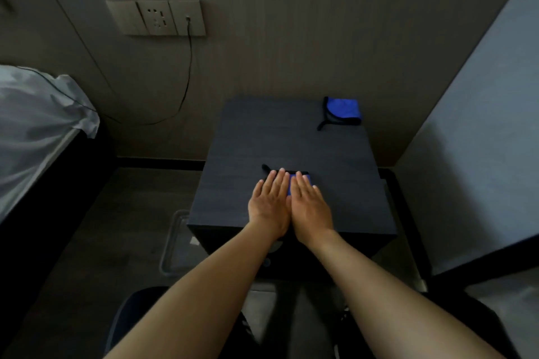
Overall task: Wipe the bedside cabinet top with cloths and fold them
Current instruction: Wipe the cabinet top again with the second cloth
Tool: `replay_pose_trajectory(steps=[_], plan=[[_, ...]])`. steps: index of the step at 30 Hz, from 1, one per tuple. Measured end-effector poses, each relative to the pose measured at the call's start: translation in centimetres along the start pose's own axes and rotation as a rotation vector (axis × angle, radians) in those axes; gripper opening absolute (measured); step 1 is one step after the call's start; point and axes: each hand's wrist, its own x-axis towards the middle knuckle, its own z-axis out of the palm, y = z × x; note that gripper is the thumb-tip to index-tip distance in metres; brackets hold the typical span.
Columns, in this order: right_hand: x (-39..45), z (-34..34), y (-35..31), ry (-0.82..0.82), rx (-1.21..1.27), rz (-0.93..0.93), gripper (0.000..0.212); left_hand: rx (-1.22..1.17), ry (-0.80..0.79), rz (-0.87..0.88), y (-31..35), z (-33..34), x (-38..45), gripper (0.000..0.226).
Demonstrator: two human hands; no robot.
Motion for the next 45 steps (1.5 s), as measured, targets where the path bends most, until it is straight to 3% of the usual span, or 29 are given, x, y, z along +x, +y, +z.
replay_pose_trajectory(steps=[9, 13, 19, 28, 34, 45], plan=[[-5.9, -2.0, 13.7, 0.056, -0.017, 0.155, 0.058, 0.017, -0.053, 0.167, 14.8, -0.2, 1.6, 0.061], [-6.3, -3.0, 16.3, 0.011, -0.040, 0.194, 0.067, 0.024, -0.070, 0.210, 17.6, -0.5, 2.6, 0.061], [-3.6, -3.9, 17.6, -0.052, -0.047, 0.212, 0.061, 0.005, -0.052, 0.265, 17.9, -0.6, 5.3, 0.061], [4.6, -3.9, 12.2, -0.062, -0.184, 0.170, 0.061, 0.033, -0.018, 0.238, 10.7, -1.5, 10.1, 0.077], [7.9, -2.7, 5.5, -0.038, -0.146, 0.164, 0.061, 0.039, 0.006, 0.202, 3.5, -1.6, 10.5, 0.079], [10.9, -0.3, -9.4, -0.063, -0.025, -0.035, 0.053, -0.015, 0.056, -0.003, -11.8, -0.5, 6.2, 0.080]])
